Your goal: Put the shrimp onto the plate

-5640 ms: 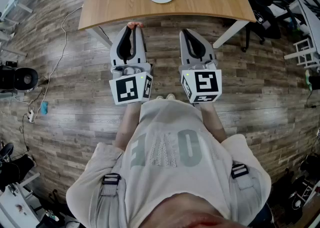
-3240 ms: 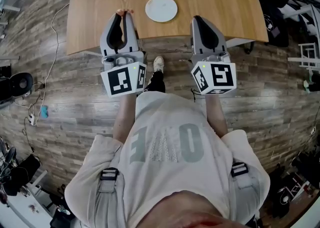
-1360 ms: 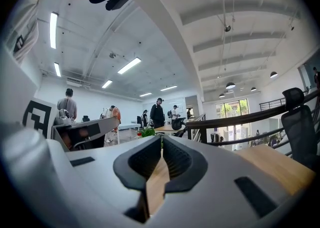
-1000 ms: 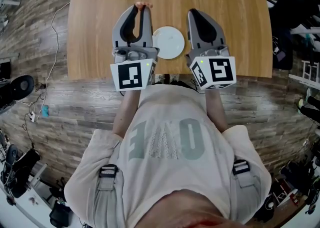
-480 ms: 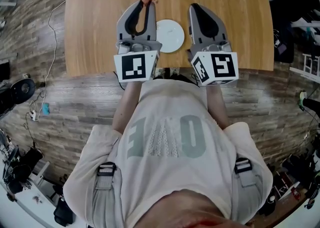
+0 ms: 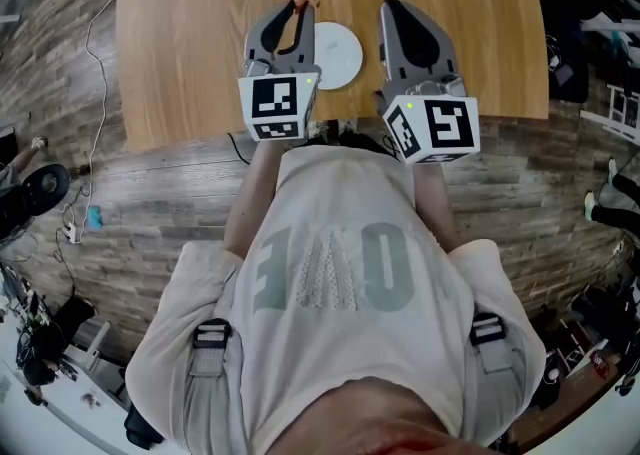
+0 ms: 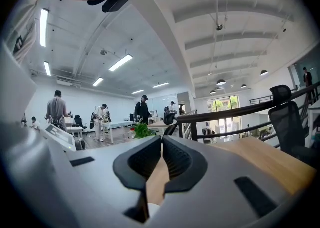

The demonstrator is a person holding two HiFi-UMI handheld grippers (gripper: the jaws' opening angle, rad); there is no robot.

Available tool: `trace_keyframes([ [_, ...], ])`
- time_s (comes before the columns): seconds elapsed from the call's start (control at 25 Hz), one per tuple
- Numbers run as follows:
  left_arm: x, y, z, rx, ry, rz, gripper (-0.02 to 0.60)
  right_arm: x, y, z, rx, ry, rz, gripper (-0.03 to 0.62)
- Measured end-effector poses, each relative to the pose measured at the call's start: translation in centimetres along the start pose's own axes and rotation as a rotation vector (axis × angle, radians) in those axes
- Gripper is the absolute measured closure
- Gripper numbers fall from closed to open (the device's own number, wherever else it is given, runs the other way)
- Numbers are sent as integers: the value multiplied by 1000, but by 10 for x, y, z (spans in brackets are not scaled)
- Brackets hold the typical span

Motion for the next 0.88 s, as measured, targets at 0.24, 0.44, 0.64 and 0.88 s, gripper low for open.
trace_keyframes([
  [0.24, 12, 48, -21, -19, 71, 139, 523, -12, 7, -11, 13, 48, 16, 568],
  [0.44, 18, 91, -41, -39, 155, 290, 523, -17, 10, -15, 17, 73, 23, 568],
  [0.64, 19, 132, -55, -59, 213, 432, 523, -20, 11, -21, 15, 94, 26, 568],
  [0.88, 16, 162, -71, -75, 274, 551, 523, -24, 15, -28, 15, 116, 36, 568],
])
Point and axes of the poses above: the fingertips, and each gripper's own axes: x forward along the fingers, z to its left, y out of its underside, the point moved 1 cm from there along -x, backward along the fingers, and after that the axes turned 10 degrees about x, right-handed, at the moved point
